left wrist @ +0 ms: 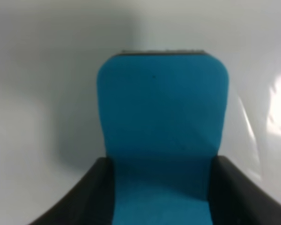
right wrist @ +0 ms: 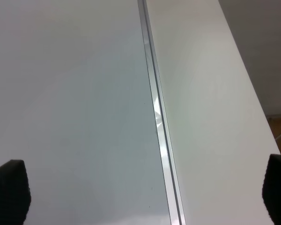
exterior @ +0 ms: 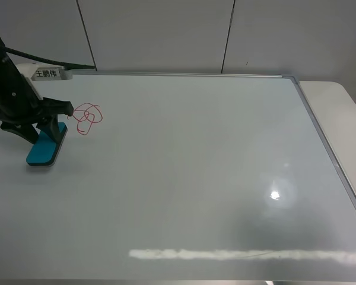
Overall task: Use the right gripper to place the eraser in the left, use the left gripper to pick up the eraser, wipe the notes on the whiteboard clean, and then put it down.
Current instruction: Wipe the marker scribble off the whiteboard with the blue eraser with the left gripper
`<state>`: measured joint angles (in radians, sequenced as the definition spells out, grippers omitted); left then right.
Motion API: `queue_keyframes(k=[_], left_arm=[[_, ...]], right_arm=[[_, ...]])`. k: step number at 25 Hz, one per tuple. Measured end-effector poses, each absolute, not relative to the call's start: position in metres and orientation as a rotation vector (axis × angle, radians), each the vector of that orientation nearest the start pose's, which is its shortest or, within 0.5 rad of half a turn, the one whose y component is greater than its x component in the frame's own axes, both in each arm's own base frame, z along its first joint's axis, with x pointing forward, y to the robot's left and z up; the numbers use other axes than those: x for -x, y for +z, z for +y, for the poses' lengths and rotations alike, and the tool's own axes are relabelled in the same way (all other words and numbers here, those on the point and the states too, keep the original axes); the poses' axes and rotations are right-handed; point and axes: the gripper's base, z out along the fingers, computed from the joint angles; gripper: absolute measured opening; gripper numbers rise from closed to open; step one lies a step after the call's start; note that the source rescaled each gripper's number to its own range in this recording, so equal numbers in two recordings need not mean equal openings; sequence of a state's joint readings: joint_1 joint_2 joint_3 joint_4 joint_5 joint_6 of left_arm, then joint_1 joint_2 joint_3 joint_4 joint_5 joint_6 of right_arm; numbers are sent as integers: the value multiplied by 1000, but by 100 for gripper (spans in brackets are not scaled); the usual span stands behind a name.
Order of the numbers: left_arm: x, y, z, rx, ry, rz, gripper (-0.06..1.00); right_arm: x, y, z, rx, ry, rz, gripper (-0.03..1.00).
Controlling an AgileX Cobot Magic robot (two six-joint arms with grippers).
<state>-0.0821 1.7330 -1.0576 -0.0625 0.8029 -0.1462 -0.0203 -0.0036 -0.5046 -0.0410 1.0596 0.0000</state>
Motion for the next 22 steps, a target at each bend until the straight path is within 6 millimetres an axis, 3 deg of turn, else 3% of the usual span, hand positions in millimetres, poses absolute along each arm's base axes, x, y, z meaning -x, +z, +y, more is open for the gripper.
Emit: queue_keyframes(k=[5, 9, 15, 22], left_arm=[[-338, 199, 2, 292, -95, 2904, 0], [-358, 195, 15, 344, -89, 2932, 0], [-388, 183, 17, 319, -87, 2979, 0], [-427, 153, 14, 228, -63, 3017, 0]], right_arm=[[6, 279, -3, -23, -62, 2035, 100], [6, 279, -3, -23, -62, 2035, 100], [6, 279, -3, -23, -62, 2035, 100], [6, 279, -3, -23, -62, 2035, 100]])
